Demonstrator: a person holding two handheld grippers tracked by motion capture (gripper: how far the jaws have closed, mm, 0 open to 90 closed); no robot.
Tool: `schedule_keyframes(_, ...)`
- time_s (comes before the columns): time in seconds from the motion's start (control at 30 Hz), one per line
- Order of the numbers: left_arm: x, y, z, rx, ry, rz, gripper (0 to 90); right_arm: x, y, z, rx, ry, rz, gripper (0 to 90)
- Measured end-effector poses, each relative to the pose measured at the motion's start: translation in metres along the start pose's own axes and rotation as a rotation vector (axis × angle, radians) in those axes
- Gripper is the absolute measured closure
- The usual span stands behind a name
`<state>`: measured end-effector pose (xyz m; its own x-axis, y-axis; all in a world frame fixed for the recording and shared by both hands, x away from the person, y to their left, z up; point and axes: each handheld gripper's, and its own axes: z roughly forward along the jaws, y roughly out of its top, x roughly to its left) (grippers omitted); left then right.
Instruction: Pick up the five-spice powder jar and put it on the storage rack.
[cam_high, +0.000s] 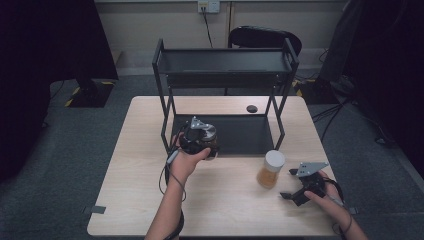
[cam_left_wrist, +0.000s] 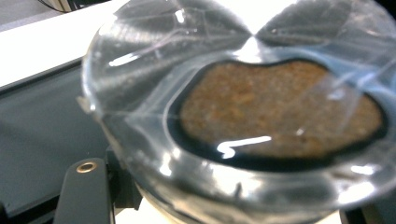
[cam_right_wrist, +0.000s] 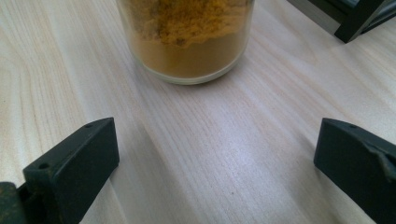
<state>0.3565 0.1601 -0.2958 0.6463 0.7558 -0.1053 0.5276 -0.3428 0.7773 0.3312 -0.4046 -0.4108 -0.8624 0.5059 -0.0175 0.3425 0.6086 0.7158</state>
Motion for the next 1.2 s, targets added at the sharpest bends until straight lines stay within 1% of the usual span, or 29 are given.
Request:
schedule_keyframes(0.07,-0.001,0.005,0.0,0.004,0.004,0.007,31.6,0.0,0.0,0.0,0.0,0.0,0.0,0.0)
schedule_keyframes(0.1,-0.001,0.009,0.0,0.0,0.006,0.001,31.6,0.0,0.0,0.0,0.0,0.0,0.0,0.0)
schedule_keyframes(0.13,0.0,0.011,0.0,0.0,0.008,0.003,31.6,0.0,0.0,0.0,0.0,0.0,0.0,0.0)
schedule_keyframes(0.17,0.0,0.011,0.0,0.0,0.008,0.003,31.6,0.0,0.0,0.0,0.0,0.0,0.0,0.0)
schedule_keyframes(0.23,-0.001,0.017,-0.001,-0.002,0.016,0.008,31.6,0.0,0.0,0.0,0.0,0.0,0.0,0.0)
schedule_keyframes(0.27,-0.001,0.017,-0.001,-0.002,0.016,0.008,31.6,0.0,0.0,0.0,0.0,0.0,0.0,0.0)
schedule_keyframes(0.3,-0.001,0.022,-0.001,-0.002,0.018,0.011,31.6,0.0,0.0,0.0,0.0,0.0,0.0,0.0)
schedule_keyframes(0.33,-0.001,0.022,-0.001,-0.002,0.018,0.011,31.6,0.0,0.0,0.0,0.0,0.0,0.0,0.0)
schedule_keyframes(0.4,-0.002,0.029,-0.001,-0.001,0.025,0.017,31.6,0.0,0.0,0.0,0.0,0.0,0.0,0.0)
schedule_keyframes(0.53,-0.003,0.035,-0.002,-0.007,0.025,0.02,31.6,0.0,0.0,0.0,0.0,0.0,0.0,0.0)
schedule_keyframes(0.57,-0.003,0.039,-0.002,-0.004,0.028,0.024,31.6,0.0,0.0,0.0,0.0,0.0,0.0,0.0)
schedule_keyframes(0.67,-0.003,0.045,-0.003,-0.002,0.028,0.026,31.6,0.0,0.0,0.0,0.0,0.0,0.0,0.0)
schedule_keyframes(0.73,-0.003,0.047,-0.003,-0.005,0.025,0.023,31.6,0.0,0.0,0.0,0.0,0.0,0.0,0.0)
schedule_keyframes(0.77,-0.003,0.051,-0.004,-0.009,0.026,0.02,31.6,0.0,0.0,0.0,0.0,0.0,0.0,0.0)
schedule_keyframes(0.83,-0.004,0.056,-0.006,-0.006,0.034,0.026,31.6,0.0,0.0,0.0,-0.001,0.0,0.0,0.0)
schedule_keyframes(0.87,-0.004,0.056,-0.006,-0.006,0.034,0.026,31.6,0.0,0.0,0.0,-0.001,0.0,0.0,0.0)
schedule_keyframes(0.93,-0.004,0.063,-0.008,-0.011,0.034,0.025,31.6,0.0,0.0,0.0,0.0,0.0,0.0,0.0)
schedule_keyframes(0.97,-0.004,0.063,-0.008,-0.011,0.034,0.025,31.6,0.0,0.0,0.0,0.0,0.0,0.0,0.0)
schedule_keyframes(1.2,-0.005,0.079,-0.013,-0.014,0.036,0.025,31.6,0.0,0.0,0.0,0.0,0.0,0.0,0.0)
